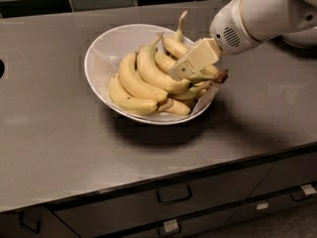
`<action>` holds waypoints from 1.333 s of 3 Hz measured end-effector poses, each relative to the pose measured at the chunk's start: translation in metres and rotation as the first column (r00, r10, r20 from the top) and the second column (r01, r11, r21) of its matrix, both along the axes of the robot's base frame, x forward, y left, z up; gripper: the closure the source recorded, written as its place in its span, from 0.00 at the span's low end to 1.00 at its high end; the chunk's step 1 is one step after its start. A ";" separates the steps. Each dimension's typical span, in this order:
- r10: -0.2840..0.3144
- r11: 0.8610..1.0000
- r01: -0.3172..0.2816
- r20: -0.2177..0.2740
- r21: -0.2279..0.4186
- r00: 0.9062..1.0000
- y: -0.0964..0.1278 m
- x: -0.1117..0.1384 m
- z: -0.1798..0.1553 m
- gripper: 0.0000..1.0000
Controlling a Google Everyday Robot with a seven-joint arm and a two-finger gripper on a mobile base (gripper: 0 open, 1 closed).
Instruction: Pick banana from white bowl
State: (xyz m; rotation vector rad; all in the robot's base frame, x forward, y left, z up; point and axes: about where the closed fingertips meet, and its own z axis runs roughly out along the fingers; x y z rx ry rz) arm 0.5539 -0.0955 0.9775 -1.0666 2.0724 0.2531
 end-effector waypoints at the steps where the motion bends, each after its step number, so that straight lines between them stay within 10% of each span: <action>1: -0.040 0.999 0.040 -0.017 0.016 0.999 -0.002 0.001 -0.001 0.00; 4: -0.073 0.997 0.072 -0.032 -0.017 0.997 0.009 0.010 0.004 0.13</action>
Offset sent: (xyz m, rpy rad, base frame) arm 0.0018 -0.0020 -0.0011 0.0162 0.0176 -0.0423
